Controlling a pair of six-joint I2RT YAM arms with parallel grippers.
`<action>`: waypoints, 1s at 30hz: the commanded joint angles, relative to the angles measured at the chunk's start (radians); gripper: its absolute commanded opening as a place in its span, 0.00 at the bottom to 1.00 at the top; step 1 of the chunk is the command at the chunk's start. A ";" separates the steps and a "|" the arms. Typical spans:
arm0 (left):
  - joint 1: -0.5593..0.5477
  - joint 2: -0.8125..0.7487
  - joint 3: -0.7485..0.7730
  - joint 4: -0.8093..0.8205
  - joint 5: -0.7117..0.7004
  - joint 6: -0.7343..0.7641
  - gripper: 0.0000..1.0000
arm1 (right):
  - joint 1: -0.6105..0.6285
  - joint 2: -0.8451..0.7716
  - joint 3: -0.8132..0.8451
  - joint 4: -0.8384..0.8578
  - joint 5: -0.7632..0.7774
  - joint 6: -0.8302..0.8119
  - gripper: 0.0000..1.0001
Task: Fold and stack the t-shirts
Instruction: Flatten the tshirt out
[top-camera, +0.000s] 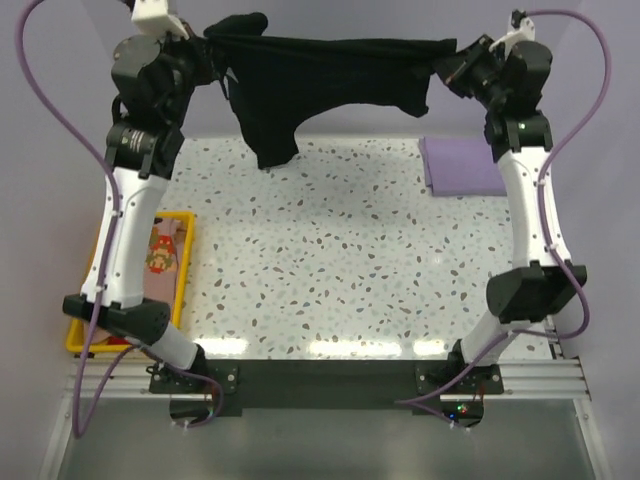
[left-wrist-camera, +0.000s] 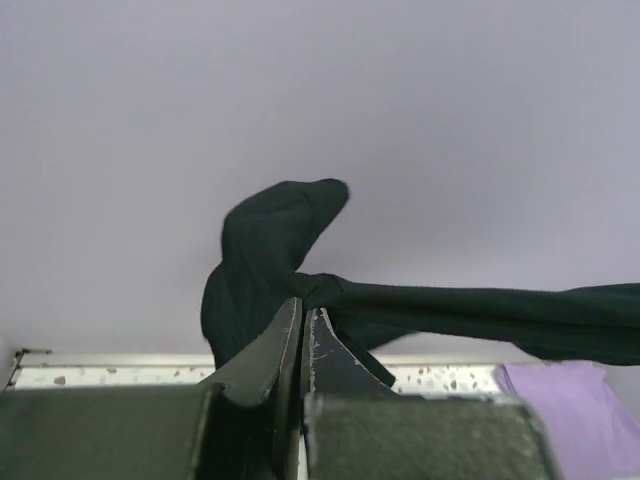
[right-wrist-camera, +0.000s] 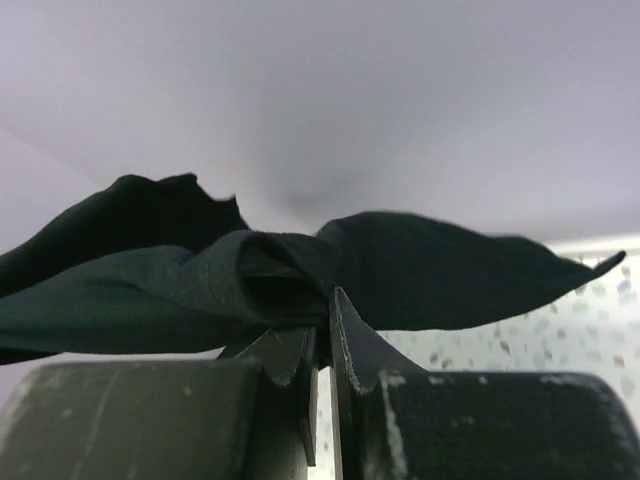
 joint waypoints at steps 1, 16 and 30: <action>0.023 -0.152 -0.256 0.060 -0.023 -0.003 0.00 | -0.060 -0.117 -0.258 0.076 0.007 0.003 0.00; 0.010 -0.885 -1.535 -0.061 0.124 -0.461 0.69 | -0.061 -0.537 -1.315 -0.014 0.019 -0.078 0.74; 0.010 -0.611 -1.477 -0.088 -0.141 -0.627 0.64 | -0.029 -0.470 -1.379 0.058 0.134 -0.086 0.64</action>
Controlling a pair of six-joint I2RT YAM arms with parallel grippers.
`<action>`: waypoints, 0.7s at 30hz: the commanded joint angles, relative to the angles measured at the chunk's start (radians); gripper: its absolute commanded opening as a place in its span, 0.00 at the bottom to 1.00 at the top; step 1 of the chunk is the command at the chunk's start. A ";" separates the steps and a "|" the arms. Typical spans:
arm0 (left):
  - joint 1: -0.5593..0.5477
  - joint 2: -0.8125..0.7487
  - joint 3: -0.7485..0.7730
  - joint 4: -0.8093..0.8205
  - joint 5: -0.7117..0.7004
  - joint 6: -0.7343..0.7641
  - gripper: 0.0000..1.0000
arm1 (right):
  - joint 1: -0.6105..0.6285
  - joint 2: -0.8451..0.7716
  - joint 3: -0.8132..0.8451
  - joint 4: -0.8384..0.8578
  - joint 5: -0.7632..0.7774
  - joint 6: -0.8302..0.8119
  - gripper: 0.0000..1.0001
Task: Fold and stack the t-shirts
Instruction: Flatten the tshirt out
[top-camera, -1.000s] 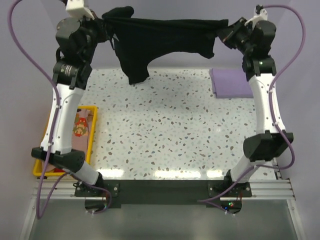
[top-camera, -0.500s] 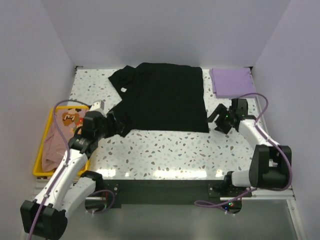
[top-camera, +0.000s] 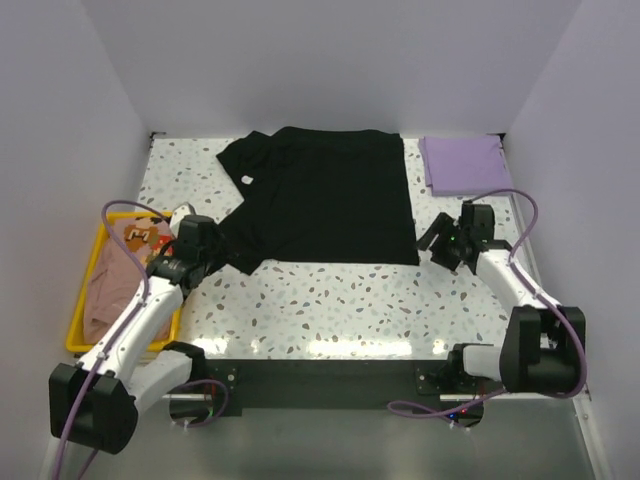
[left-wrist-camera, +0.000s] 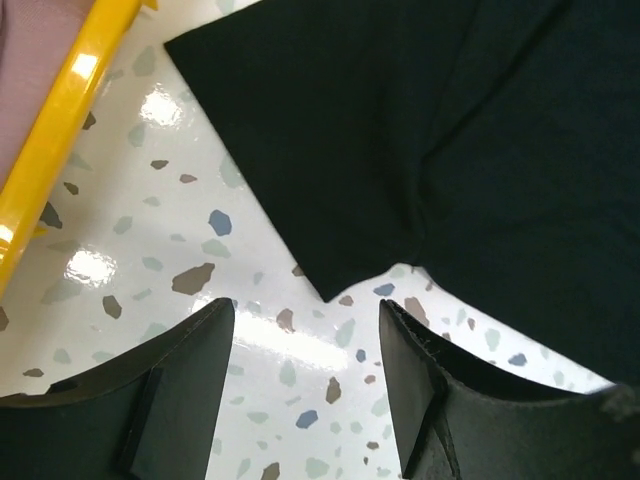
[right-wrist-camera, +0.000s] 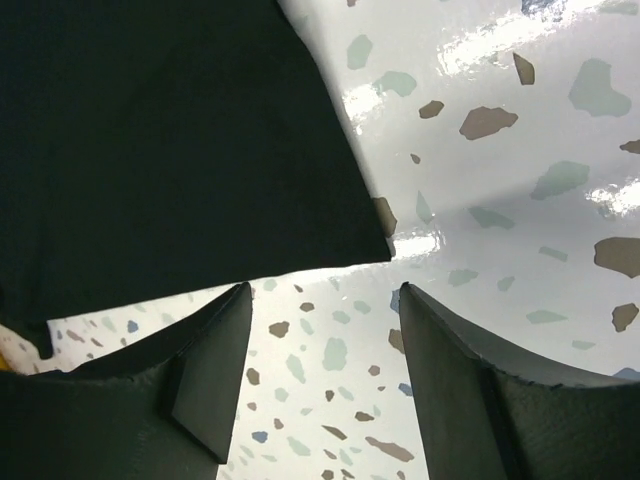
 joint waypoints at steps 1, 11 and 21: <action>0.004 0.063 0.018 0.057 -0.093 -0.049 0.64 | 0.016 0.049 0.004 0.066 0.062 -0.027 0.64; 0.020 0.371 0.171 0.097 -0.286 -0.037 0.64 | 0.103 0.135 0.024 0.110 0.094 -0.028 0.60; 0.070 0.663 0.415 0.048 -0.349 -0.003 0.64 | 0.109 0.092 0.021 0.101 0.059 -0.044 0.60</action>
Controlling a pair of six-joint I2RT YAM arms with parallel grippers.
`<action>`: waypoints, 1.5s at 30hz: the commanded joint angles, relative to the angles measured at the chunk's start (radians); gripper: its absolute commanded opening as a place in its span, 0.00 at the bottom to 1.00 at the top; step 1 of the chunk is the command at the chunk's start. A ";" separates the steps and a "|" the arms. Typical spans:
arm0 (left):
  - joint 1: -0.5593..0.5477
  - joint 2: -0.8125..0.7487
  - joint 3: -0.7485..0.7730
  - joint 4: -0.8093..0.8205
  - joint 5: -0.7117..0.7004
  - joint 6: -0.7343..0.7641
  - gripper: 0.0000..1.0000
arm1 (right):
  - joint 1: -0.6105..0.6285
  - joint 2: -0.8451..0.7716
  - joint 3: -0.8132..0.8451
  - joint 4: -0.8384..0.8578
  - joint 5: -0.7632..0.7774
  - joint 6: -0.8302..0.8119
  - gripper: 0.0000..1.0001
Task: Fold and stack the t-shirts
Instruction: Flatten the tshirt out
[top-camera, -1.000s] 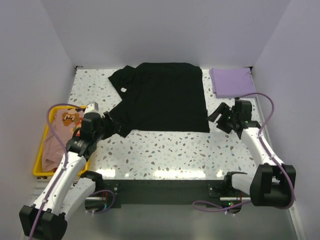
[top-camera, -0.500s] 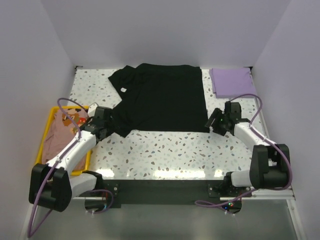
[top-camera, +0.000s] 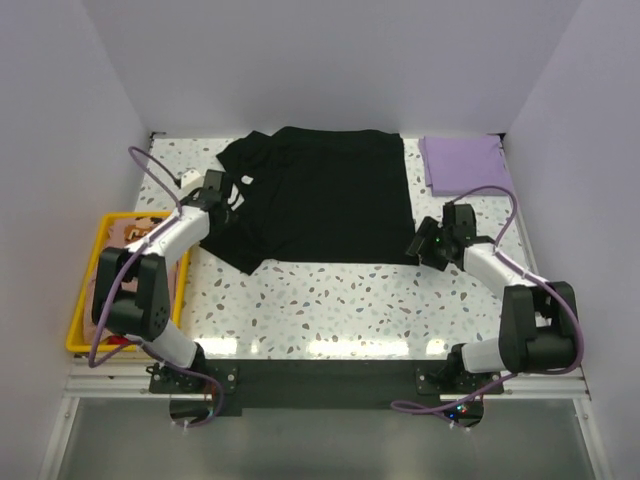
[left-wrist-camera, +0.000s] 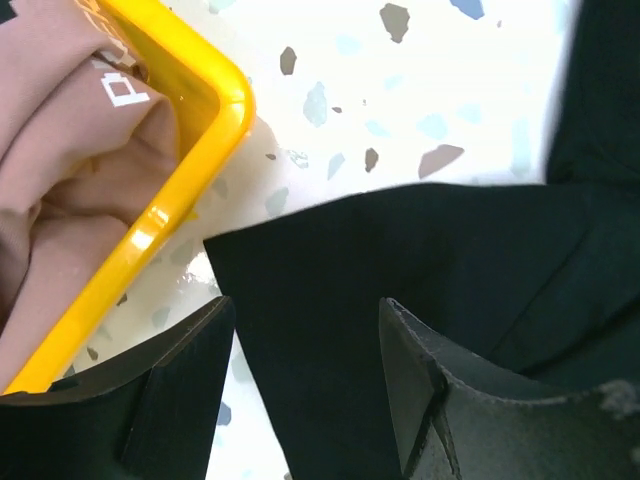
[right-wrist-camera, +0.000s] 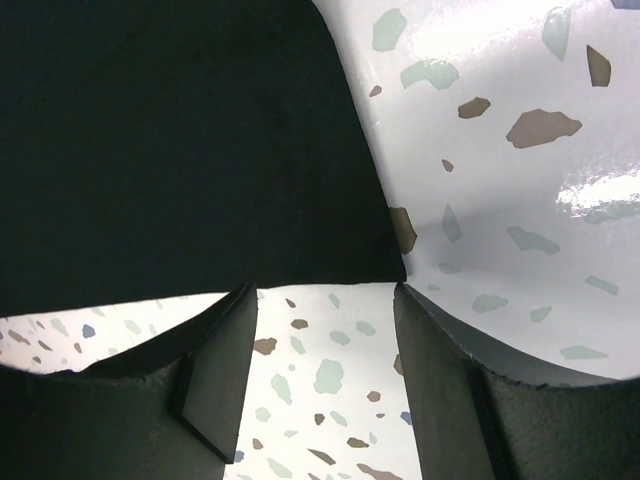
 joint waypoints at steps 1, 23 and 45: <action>0.034 0.067 0.064 -0.003 -0.044 0.020 0.64 | 0.004 -0.049 0.021 0.032 -0.020 -0.022 0.60; 0.054 0.124 -0.106 0.088 0.157 -0.026 0.07 | 0.004 -0.069 0.009 0.043 -0.100 -0.029 0.61; -0.206 -0.578 -0.666 0.047 0.372 -0.314 0.00 | 0.008 -0.053 -0.009 0.046 -0.092 -0.033 0.60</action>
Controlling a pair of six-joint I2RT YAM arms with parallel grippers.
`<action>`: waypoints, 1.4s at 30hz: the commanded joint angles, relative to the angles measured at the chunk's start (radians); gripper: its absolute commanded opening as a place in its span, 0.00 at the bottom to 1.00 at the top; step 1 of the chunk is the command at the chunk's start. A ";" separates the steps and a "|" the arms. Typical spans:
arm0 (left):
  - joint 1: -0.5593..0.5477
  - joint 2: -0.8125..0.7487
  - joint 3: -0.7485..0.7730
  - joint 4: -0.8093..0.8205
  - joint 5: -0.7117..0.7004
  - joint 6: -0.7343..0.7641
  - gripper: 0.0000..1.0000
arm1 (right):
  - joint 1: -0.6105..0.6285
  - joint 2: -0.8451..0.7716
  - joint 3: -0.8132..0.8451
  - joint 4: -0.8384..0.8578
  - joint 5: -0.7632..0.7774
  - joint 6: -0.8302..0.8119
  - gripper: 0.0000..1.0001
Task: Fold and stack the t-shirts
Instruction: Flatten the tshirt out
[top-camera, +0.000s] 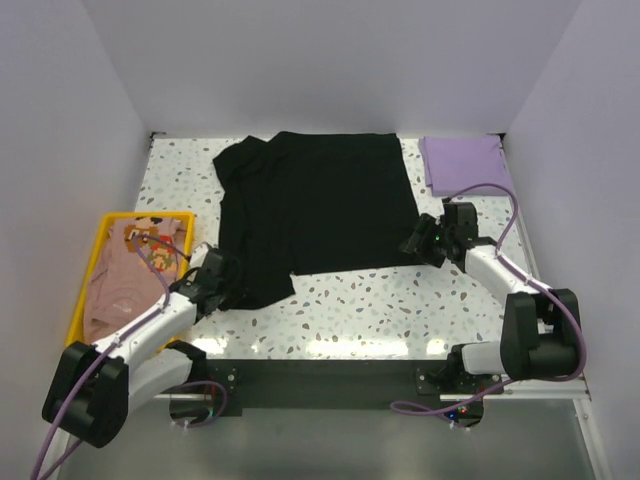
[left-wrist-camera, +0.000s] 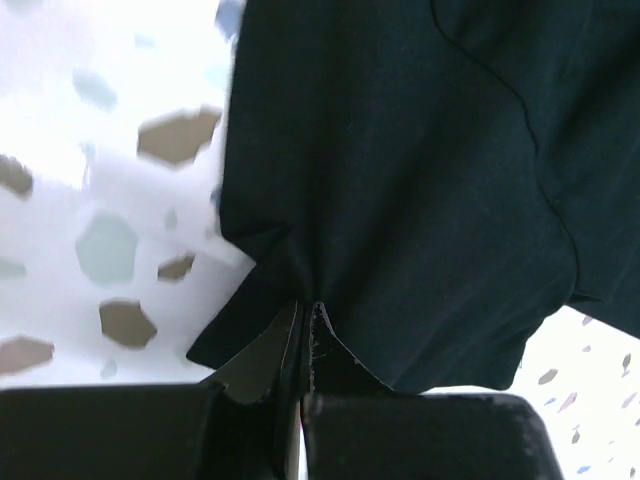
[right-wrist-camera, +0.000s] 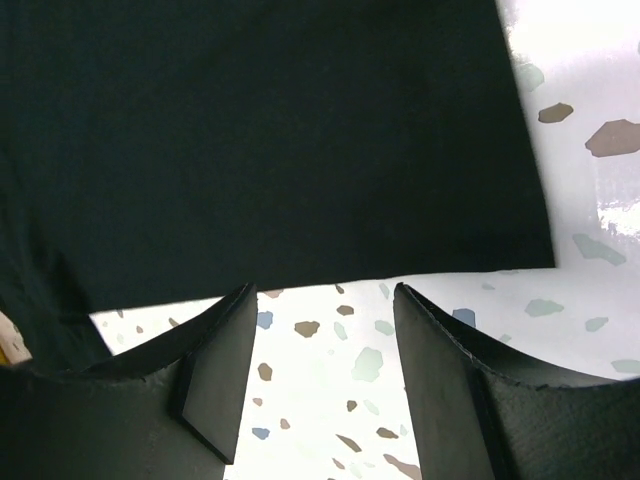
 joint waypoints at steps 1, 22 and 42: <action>-0.035 -0.070 -0.062 -0.036 0.058 -0.099 0.00 | 0.005 -0.012 -0.008 0.019 0.011 -0.021 0.60; 0.167 0.087 0.416 -0.161 -0.077 0.249 0.58 | 0.006 0.074 0.064 0.006 0.112 -0.010 0.61; 0.289 0.601 0.616 0.200 -0.021 0.343 0.52 | 0.011 0.052 0.033 0.025 0.075 -0.017 0.61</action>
